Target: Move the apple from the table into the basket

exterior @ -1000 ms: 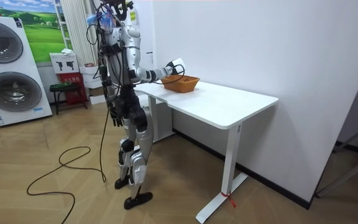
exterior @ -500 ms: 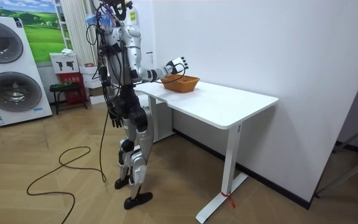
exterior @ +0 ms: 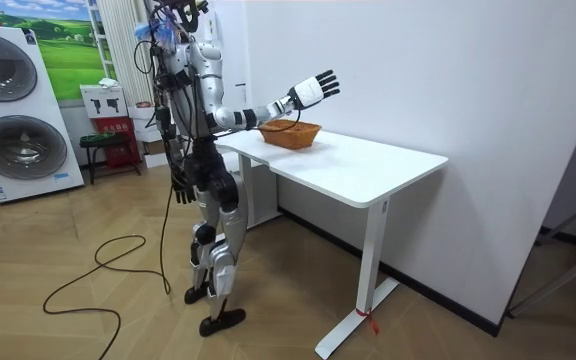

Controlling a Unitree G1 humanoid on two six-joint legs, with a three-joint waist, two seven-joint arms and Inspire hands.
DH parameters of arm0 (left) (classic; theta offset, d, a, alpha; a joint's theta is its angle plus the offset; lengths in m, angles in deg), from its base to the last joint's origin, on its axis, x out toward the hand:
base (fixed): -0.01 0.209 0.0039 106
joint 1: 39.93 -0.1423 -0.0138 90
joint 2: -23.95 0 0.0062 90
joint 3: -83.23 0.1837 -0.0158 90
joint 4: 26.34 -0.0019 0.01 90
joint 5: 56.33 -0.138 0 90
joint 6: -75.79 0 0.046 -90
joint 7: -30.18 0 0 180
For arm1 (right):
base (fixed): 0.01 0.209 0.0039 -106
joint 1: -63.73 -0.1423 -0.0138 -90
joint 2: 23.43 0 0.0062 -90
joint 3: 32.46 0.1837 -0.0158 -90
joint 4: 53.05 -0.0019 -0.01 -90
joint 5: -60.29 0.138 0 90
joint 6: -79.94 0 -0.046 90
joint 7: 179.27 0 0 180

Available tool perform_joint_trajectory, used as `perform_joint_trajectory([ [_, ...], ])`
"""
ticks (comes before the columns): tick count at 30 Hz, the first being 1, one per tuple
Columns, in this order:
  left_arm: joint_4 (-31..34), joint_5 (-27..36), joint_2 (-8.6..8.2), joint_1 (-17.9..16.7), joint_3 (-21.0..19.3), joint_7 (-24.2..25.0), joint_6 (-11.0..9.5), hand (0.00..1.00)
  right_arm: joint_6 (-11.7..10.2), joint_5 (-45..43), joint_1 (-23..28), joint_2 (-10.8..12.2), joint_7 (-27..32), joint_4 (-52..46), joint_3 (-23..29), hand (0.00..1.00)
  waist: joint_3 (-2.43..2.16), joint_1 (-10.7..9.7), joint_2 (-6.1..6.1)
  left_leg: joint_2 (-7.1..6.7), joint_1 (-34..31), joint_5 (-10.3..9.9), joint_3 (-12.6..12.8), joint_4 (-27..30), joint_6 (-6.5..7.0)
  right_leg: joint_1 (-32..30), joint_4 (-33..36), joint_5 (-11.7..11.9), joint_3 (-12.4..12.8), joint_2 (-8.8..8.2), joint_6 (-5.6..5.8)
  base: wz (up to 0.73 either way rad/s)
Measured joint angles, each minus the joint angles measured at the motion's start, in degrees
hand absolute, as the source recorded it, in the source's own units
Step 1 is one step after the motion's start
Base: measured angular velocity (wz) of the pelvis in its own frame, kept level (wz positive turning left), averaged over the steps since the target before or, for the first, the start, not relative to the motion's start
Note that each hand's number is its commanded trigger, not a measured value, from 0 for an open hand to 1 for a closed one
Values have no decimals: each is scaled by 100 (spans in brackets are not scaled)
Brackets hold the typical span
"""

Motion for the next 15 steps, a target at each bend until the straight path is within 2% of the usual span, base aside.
perform_joint_trajectory([
  [1, 2, 1, -2, -23, -68, -5, 0, 0, -13, 87, 4, 0, 132, 78, 132, 0, -4, -32, -3, 0, 3, 0, 0, 2, 0, 3, 2, 0, 0, 0, 0, 0],
  [3, -4, -6, 1, -48, -349, -38, -3, 0, -32, 385, 1, -51, 682, 567, 773, 0, -15, -95, -33, 0, -15, 0, 2, 28, 0, -10, 6, 0, 4, 0, 0, 0],
  [4, -4, -7, 1, -53, -385, -69, -3, 0, -42, 457, 3, -64, 819, 695, 916, 0, -6, -110, -12, 1, -20, 0, 2, 27, 0, -13, 2, 0, 5, 0, 0, 0],
  [6, 13, -6, -4, -114, -571, -169, -2, 0, -49, 807, 10, -70, 1309, 1213, 1402, 0, -22, -240, -43, 3, -24, -1, -15, 3, -2, -8, 4, 0, -4, 5, -1, 0],
  [9, 110, -10, -8, -189, -763, -251, 2, 0, -58, 1326, 94, -82, 1829, 1726, 1891, 0, -27, -309, -52, 11, -25, 2, 12, -35, -7, -31, 1, 0, 34, 15, -1, -5],
  [11, 139, -33, -5, -198, -821, -268, 1, 0, -56, 1657, 103, -128, 2063, 2099, 2104, 0, -45, -374, -50, 7, -44, 2, 18, -29, -7, -54, 6, 0, 42, 12, -1, 0],
  [15, 291, -48, 21, -206, -796, -294, -7, 0, -64, 2126, 148, -166, 2277, 3243, 2132, 0, -55, -513, -45, 6, -112, 2, 11, 12, -7, -93, 12, 1, 44, 11, -2, 1],
])
